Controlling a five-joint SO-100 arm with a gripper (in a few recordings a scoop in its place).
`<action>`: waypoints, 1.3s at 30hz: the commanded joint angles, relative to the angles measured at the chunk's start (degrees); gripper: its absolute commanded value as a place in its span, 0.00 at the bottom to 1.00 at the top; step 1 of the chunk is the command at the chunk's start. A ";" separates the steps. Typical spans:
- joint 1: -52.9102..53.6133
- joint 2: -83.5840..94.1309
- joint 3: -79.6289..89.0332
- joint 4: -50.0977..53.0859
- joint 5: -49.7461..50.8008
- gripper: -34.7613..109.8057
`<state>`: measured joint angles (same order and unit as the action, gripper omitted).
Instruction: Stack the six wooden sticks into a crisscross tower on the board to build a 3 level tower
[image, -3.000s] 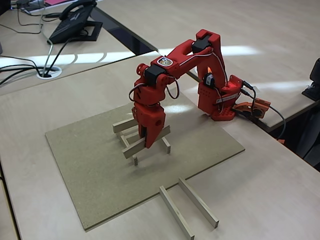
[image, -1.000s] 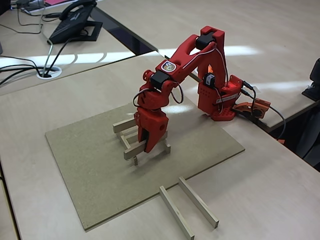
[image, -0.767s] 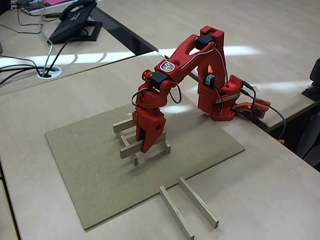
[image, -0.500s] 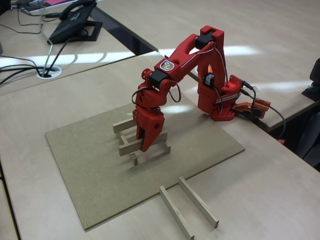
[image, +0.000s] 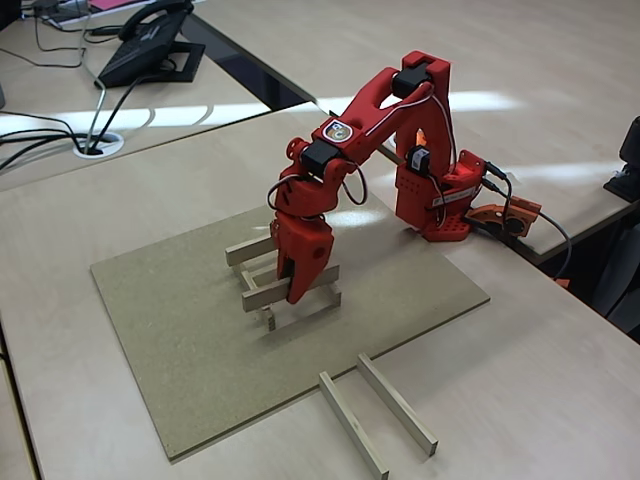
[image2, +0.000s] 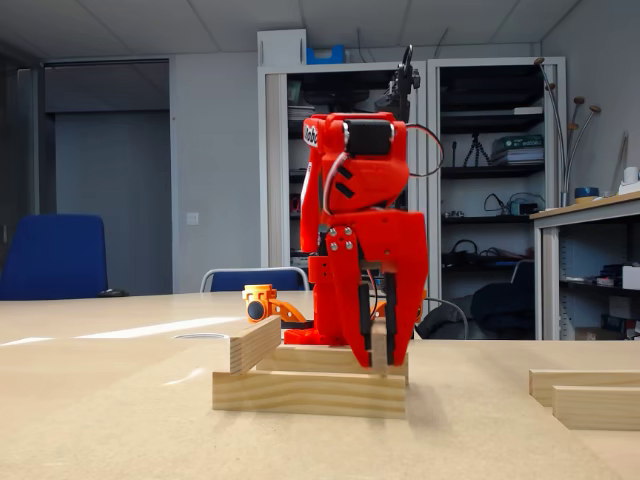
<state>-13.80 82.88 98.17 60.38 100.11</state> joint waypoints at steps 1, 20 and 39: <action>-1.67 3.52 0.97 -0.44 0.18 0.29; -1.76 6.06 5.89 -9.58 -8.61 0.37; -7.82 22.15 1.58 -5.80 -47.72 0.37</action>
<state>-18.02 102.04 106.96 47.46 59.33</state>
